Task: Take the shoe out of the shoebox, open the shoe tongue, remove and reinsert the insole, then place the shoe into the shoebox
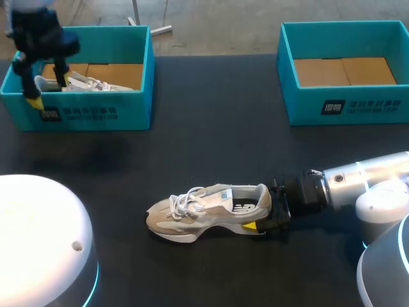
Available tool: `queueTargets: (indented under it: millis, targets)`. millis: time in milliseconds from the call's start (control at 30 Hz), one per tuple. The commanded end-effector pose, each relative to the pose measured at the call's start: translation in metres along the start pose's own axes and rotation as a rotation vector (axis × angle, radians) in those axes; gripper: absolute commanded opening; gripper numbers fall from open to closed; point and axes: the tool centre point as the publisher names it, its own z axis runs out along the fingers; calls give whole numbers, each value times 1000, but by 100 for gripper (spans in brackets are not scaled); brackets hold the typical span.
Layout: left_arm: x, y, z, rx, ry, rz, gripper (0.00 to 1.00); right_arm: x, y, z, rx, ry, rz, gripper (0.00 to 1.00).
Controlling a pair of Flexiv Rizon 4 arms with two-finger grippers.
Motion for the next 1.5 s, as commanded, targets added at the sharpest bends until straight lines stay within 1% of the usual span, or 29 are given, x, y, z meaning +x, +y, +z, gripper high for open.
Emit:
queueTargets:
  millis: [33,67,100,200,733,767,800,833,900,933,967,1000,1067,1100,1267,1333,1367,1500]
  targets:
    - [33,-42,14,-73,7,-445,100,-1,1,2,5,1,1,0]
    - [34,-46,16,-66,27,-468,100,-1,1,2,5,1,1,0]
    - [38,-55,20,-62,39,-530,100,-1,1,2,5,1,1,0]
    - [41,-67,28,-86,90,-663,100,-1,1,2,5,1,1,0]
    - [41,-67,28,-86,90,-663,100,-1,1,2,5,1,1,0]
    - [46,-76,30,-61,97,-701,100,-1,1,2,5,1,1,0]
    - [54,-86,32,-67,84,-730,100,-1,1,2,5,1,1,0]
    - [59,-96,35,-78,74,-831,100,-1,1,2,5,1,1,0]
    - [68,-112,39,-62,70,-957,100,-1,1,2,5,1,1,0]
    - [70,-119,39,-54,98,-1037,100,-1,1,2,5,1,1,0]
    - [73,-125,40,-28,78,-1078,100,-1,1,2,5,1,1,0]
    - [76,-132,43,-21,58,-1157,100,-1,1,2,5,1,1,0]
    - [81,-144,47,-7,76,-1227,100,-1,1,2,5,1,1,0]
    - [82,-149,50,2,80,-1309,100,-1,1,2,5,1,1,0]
    - [90,-179,58,13,107,-1448,100,-1,1,2,5,1,1,0]
    - [95,-197,61,19,133,-1574,100,-1,1,2,5,1,1,0]
    - [96,-203,62,44,78,-1634,100,-1,1,2,5,1,1,0]
    - [96,-203,62,44,78,-1634,100,-1,1,2,5,1,1,0]
